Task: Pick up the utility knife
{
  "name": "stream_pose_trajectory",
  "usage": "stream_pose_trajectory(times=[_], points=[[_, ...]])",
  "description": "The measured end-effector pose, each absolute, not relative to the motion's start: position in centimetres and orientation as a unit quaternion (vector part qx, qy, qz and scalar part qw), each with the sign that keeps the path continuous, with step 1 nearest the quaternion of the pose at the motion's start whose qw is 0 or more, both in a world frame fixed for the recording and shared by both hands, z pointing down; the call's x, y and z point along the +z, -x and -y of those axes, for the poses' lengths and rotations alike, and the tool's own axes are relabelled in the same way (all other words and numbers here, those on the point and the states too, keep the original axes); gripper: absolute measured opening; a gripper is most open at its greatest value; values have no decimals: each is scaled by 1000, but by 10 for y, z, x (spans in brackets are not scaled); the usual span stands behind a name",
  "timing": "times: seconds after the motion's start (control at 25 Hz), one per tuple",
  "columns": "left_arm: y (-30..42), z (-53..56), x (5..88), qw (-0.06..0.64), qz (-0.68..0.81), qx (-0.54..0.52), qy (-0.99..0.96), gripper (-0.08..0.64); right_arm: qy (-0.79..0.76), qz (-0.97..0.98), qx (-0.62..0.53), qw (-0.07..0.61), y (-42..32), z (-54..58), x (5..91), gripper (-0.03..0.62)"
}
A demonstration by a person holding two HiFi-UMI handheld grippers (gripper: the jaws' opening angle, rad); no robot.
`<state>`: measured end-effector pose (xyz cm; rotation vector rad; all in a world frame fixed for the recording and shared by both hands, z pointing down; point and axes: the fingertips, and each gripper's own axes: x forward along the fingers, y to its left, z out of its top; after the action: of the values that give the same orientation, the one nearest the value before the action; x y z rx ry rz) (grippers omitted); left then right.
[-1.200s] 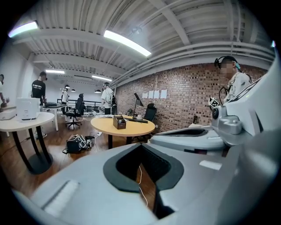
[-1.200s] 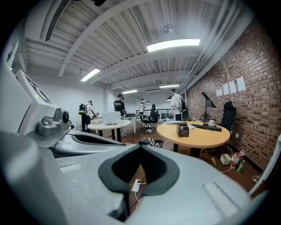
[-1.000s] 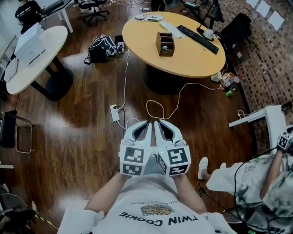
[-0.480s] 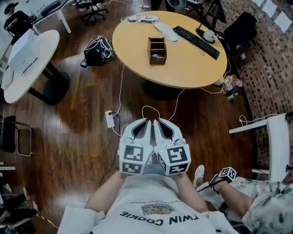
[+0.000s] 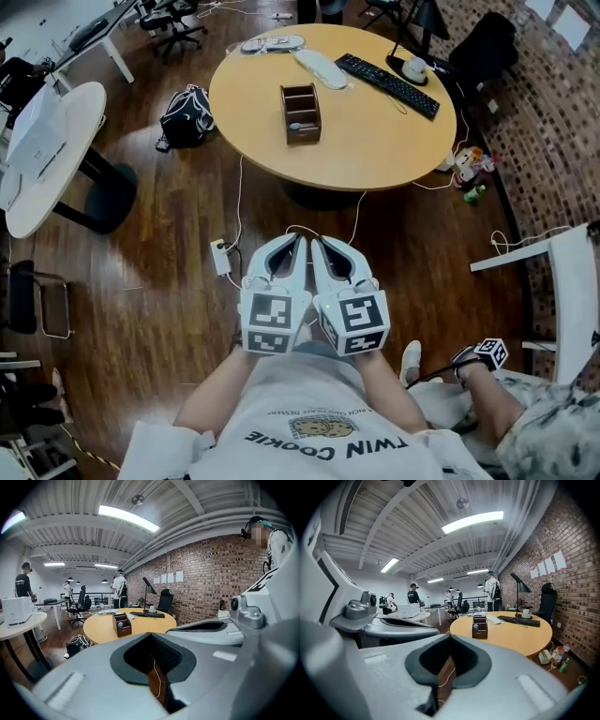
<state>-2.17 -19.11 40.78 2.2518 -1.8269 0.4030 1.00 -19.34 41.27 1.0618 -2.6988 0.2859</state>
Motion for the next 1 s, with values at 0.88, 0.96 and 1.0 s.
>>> stream_pose_trajectory(times=[0.88, 0.96, 1.0], points=[[73, 371, 439, 119, 569, 156, -798, 6, -406, 898, 111, 131, 42, 369, 432, 0], [80, 388, 443, 115, 562, 162, -803, 6, -409, 895, 111, 135, 50, 383, 435, 0], [85, 397, 444, 113, 558, 164, -805, 6, -411, 894, 110, 138, 54, 391, 436, 0]])
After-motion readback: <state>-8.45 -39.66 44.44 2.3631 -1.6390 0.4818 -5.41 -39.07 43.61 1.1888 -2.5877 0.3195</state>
